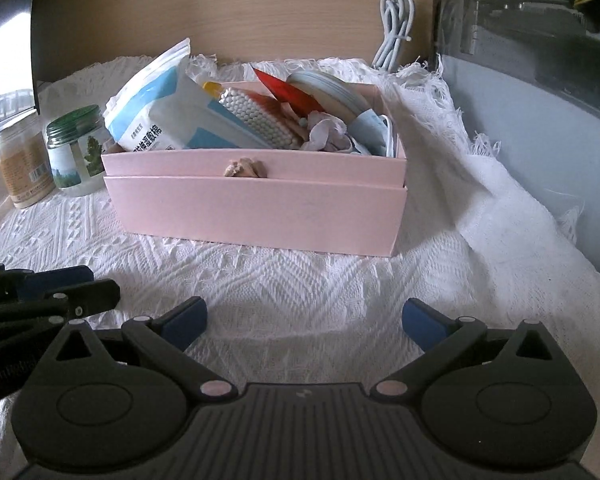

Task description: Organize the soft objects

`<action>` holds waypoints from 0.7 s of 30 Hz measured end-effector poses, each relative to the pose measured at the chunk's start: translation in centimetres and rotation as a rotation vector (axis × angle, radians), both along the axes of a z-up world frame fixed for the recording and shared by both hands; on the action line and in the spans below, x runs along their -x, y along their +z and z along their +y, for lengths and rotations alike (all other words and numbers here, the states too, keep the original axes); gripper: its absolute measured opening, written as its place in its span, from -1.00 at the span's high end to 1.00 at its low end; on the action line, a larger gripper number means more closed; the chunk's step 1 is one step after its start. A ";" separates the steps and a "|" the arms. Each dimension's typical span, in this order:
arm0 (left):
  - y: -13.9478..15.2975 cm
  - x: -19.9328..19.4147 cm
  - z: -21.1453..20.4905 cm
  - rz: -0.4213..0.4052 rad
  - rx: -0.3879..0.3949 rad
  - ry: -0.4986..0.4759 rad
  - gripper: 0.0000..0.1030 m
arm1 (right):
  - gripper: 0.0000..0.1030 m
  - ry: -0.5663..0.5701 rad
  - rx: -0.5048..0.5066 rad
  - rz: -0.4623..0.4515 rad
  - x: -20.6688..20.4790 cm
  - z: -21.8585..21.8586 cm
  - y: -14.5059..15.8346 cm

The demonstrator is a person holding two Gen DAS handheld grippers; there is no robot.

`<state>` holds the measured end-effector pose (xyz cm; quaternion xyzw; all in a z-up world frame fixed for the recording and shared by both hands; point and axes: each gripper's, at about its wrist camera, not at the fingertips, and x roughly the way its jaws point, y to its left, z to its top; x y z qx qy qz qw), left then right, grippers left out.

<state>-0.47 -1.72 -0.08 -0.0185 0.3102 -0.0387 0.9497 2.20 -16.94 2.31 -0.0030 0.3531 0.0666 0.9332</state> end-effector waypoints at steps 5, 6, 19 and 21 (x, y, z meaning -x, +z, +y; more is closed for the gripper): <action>0.0 0.0 0.0 0.000 -0.010 0.000 0.53 | -1.00 0.001 0.000 0.000 0.0 0.1 0.0; 0.0 0.0 0.0 0.000 -0.011 0.001 0.53 | -1.00 0.000 0.000 0.000 0.0 0.1 0.1; 0.0 0.0 0.0 0.000 -0.009 -0.001 0.53 | -1.00 0.001 0.000 0.000 0.0 0.0 0.1; 0.0 0.0 0.0 0.000 -0.008 -0.001 0.53 | -1.00 0.001 0.000 0.000 0.0 0.0 0.1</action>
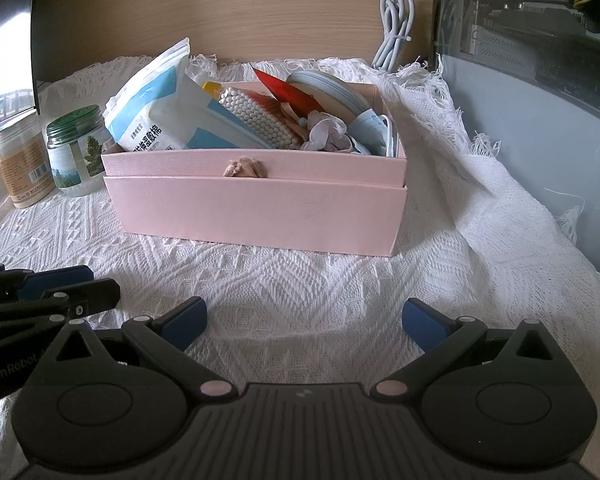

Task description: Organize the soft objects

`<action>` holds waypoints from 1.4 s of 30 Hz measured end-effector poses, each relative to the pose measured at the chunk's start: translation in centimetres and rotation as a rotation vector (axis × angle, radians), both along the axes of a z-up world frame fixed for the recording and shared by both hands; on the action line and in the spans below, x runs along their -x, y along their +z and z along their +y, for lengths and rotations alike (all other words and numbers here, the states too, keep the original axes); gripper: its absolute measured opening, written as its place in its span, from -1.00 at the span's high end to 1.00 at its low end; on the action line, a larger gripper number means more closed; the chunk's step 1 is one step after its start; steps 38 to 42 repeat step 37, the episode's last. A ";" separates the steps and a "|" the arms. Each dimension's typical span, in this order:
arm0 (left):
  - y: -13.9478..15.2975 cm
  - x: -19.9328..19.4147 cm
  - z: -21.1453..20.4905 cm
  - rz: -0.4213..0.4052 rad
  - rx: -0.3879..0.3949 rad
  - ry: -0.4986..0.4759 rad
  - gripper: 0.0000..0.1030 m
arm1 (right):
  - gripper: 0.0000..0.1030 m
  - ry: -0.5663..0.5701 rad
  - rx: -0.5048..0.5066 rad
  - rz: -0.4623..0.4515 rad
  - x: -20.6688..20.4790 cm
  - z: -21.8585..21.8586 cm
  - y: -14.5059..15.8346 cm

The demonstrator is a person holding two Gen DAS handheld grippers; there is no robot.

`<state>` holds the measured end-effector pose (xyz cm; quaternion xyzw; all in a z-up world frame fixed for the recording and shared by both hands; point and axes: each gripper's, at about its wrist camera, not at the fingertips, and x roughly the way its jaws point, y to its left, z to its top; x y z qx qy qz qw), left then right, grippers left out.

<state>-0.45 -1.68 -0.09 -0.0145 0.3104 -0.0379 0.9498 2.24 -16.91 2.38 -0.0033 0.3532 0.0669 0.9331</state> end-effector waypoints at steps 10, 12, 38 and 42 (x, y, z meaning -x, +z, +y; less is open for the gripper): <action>0.0 0.0 0.1 0.002 0.016 0.005 0.53 | -1.00 0.001 0.000 0.000 0.0 0.0 0.0; 0.0 0.0 0.0 0.002 0.016 0.006 0.53 | -1.00 0.000 0.000 0.000 0.0 0.0 0.0; 0.0 -0.1 -0.1 0.003 0.000 0.014 0.53 | -1.00 0.001 0.000 0.000 0.0 0.0 0.0; 0.0 -0.1 -0.1 0.003 0.000 0.014 0.53 | -1.00 0.001 0.000 0.000 0.0 0.0 0.0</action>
